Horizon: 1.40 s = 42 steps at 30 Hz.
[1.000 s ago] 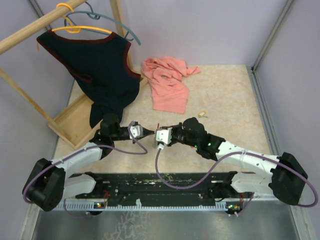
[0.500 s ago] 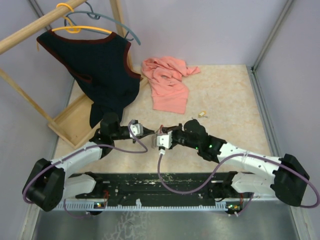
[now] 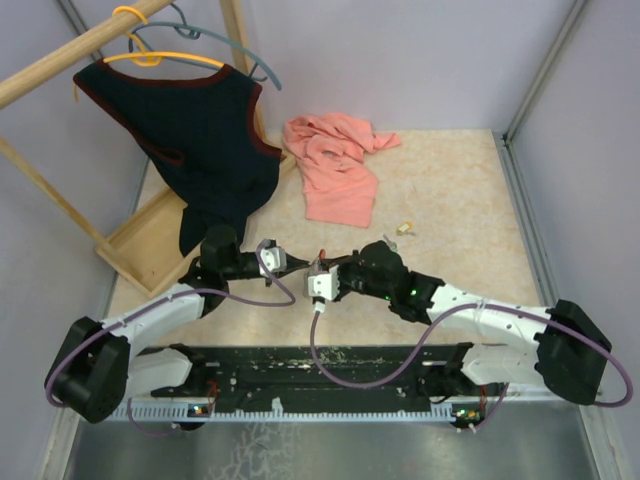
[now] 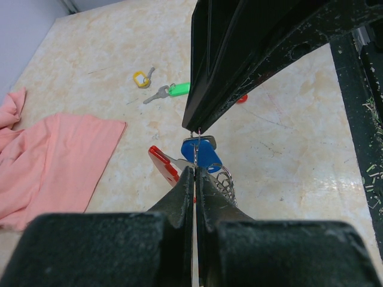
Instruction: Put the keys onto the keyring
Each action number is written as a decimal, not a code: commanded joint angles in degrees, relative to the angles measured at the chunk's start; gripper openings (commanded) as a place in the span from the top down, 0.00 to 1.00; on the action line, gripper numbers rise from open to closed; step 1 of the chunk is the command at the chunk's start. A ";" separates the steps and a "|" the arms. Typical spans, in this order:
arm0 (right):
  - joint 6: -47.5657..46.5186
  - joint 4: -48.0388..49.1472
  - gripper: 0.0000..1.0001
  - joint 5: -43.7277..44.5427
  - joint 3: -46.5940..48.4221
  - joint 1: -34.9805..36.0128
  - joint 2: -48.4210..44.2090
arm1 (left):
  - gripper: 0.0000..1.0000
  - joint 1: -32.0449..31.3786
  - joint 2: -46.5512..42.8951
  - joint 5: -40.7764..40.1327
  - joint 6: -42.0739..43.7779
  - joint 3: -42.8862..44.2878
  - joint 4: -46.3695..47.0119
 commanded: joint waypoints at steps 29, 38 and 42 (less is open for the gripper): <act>9.49 4.44 1.00 2.07 3.15 1.27 -1.26 | 1.00 0.05 -0.80 0.49 0.05 1.04 0.88; 10.41 5.66 1.00 1.36 2.84 1.27 -1.83 | 1.00 0.07 -0.63 0.61 0.02 0.85 1.10; 10.67 4.80 1.00 0.63 3.18 1.28 -1.97 | 1.00 0.12 -0.84 0.48 0.05 0.86 1.14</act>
